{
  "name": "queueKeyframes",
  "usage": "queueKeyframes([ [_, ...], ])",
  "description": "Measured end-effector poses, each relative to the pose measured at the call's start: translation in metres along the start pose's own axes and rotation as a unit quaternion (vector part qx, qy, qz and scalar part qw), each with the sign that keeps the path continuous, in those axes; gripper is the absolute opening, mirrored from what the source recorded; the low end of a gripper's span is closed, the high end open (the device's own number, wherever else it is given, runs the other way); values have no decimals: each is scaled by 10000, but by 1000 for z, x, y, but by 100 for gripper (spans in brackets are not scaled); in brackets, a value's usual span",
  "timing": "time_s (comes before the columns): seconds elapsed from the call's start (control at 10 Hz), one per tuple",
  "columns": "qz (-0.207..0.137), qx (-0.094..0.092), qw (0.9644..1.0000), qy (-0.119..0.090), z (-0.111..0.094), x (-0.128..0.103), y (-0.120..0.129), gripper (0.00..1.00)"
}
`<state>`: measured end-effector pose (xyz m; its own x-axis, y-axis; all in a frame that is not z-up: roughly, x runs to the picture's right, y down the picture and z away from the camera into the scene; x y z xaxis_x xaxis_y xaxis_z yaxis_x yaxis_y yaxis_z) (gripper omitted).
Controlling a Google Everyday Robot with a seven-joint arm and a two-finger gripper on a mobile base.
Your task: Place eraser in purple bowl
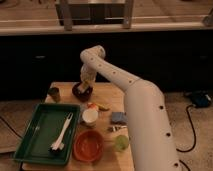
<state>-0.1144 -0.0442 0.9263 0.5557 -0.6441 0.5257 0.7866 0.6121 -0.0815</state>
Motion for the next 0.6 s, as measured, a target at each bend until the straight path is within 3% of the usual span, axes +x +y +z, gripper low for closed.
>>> queueKeyframes([
  [0.6, 46, -84, 9999, -46, 7, -2, 0, 78],
])
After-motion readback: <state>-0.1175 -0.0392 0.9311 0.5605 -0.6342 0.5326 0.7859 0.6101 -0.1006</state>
